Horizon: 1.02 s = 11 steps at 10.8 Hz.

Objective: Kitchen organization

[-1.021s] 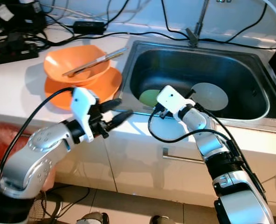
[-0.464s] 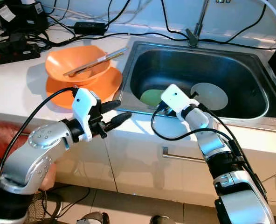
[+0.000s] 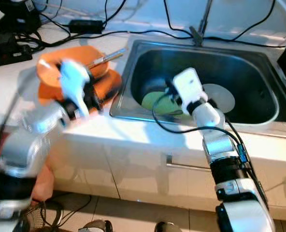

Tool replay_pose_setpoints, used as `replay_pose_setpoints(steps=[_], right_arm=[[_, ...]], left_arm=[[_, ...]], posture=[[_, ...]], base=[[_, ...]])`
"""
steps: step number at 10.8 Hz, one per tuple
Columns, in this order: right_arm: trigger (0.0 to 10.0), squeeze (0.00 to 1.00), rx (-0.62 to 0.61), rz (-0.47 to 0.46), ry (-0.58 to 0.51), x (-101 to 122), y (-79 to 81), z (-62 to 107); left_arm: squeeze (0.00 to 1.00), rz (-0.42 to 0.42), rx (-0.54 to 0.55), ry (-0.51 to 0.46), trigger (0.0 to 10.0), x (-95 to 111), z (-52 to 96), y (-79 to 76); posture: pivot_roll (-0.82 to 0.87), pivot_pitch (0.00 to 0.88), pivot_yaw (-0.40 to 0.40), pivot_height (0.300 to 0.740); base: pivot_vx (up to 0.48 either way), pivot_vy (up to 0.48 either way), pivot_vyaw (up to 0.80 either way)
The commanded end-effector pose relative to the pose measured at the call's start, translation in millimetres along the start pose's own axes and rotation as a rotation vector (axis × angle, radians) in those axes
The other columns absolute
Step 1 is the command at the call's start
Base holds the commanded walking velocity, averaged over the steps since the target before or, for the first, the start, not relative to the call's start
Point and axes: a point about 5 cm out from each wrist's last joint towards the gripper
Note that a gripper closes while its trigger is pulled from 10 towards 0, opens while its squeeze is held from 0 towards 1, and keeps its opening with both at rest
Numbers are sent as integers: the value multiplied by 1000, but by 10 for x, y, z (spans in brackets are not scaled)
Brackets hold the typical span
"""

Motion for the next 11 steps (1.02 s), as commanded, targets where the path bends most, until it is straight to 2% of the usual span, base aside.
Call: replay_pose_setpoints(steps=[1,2,3,5,6,8,9,11], right_arm=[[10000,1000,15,-58,-11,38,26,36],[10000,1000,71,-115,-63,163,140,90],[10000,1000,81,-125,-88,217,186,136],[10000,1000,70,-182,-105,277,193,213],[10000,1000,56,-202,-94,291,166,254],[10000,1000,48,-207,-92,301,145,269],[10000,890,58,-206,-102,345,147,310],[10000,871,62,-205,-96,358,159,356]], left_arm=[[0,-13,49,-41,10000,77,-14,82],[0,-29,144,-100,10000,209,-60,249],[0,-29,199,-116,10000,264,-82,362],[0,-4,282,-152,10000,336,-106,500],[0,36,317,-145,10000,297,-117,568],[0,38,357,-112,10000,236,-122,641],[0,21,367,-40,10000,210,-192,734],[0,-1,381,-25,10000,263,-241,811]], posture=[[127,83,-9,740],[125,83,-7,740],[117,83,-3,740],[106,85,3,740],[102,87,4,740],[98,87,3,740],[93,91,9,740],[93,93,18,740]], base=[[0,0,0],[0,0,0],[0,0,0],[0,0,0],[0,0,-781],[0,0,-712],[0,0,0],[0,0,0]])
Point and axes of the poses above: a point about 5 cm out from each wrist's last joint towards the gripper, its own z axis pointing back from the gripper into the wrist, its own x axis along the axis of the wrist's last joint, y = z × x, and after that the axes turned 14 degrees about z, right-handed
